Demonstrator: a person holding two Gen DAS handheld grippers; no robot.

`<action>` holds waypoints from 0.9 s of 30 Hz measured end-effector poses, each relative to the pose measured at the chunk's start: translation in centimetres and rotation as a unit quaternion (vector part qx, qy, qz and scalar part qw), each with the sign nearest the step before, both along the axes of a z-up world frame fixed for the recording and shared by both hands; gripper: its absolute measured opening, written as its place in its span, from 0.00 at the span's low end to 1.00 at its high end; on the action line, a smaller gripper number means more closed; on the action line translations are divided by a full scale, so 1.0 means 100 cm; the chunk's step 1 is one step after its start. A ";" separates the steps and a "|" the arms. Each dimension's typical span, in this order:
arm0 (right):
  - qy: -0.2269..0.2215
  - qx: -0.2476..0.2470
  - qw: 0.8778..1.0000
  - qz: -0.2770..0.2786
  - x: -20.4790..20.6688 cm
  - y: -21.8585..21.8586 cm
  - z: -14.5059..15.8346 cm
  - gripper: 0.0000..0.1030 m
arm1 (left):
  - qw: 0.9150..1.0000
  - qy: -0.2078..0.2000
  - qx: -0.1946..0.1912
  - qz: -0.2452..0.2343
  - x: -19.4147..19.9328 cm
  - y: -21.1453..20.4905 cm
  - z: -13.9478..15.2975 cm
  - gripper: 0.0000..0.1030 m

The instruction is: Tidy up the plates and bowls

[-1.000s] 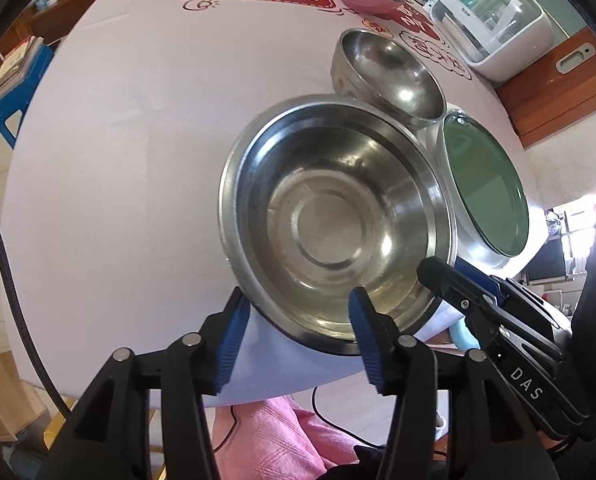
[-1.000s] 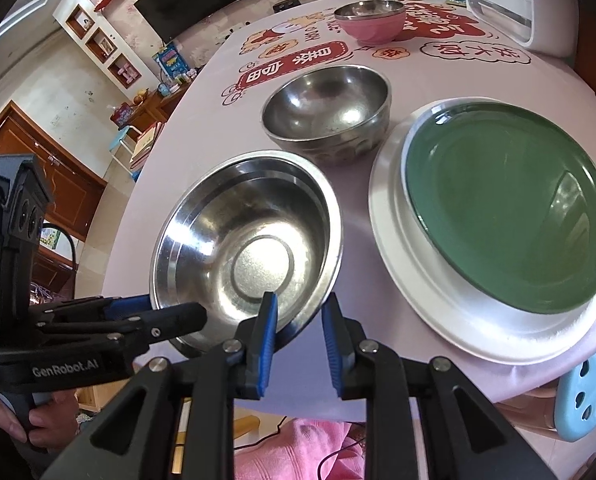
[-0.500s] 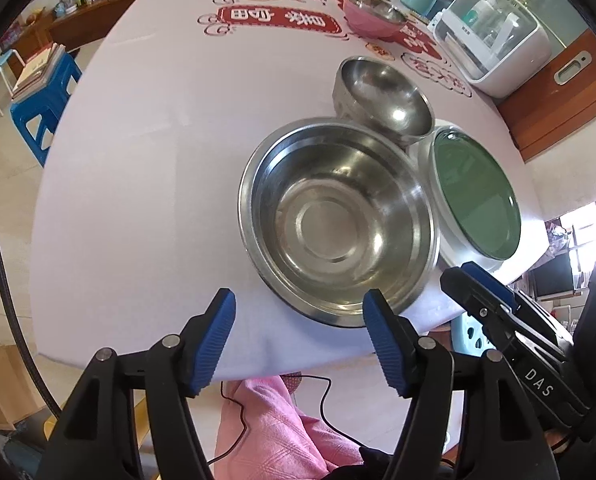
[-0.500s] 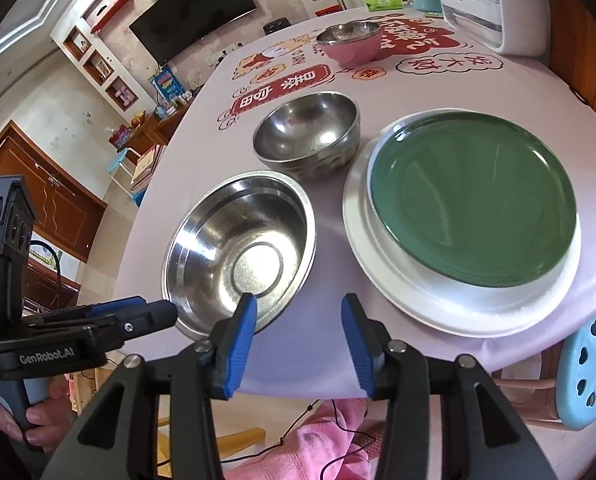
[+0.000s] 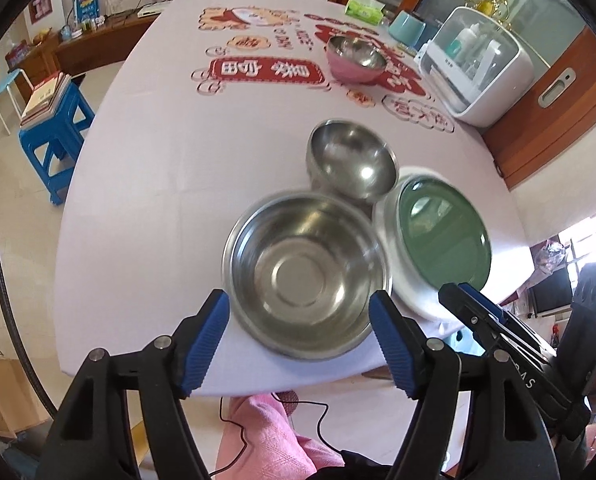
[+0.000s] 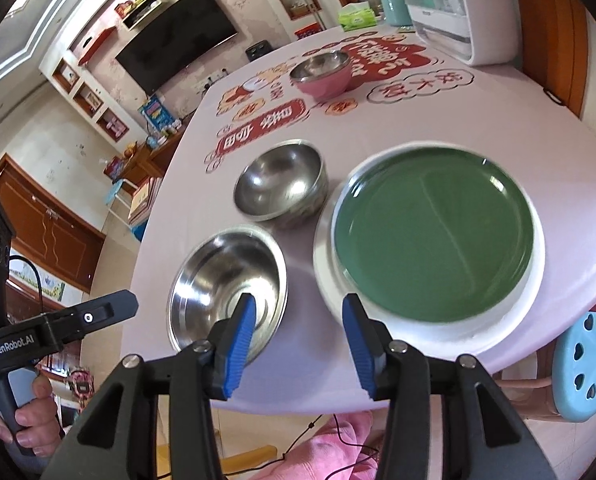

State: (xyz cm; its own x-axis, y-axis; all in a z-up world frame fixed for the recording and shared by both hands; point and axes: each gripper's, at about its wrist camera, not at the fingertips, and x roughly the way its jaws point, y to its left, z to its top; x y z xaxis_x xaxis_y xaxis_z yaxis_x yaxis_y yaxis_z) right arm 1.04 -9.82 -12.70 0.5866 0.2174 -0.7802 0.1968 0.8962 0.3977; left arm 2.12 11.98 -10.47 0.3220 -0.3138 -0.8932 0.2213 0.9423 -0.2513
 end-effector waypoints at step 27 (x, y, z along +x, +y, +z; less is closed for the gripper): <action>-0.065 -0.021 0.996 -0.054 0.123 -0.070 0.074 0.60 | 0.997 -0.040 -0.012 -0.066 0.140 -0.069 0.064 0.74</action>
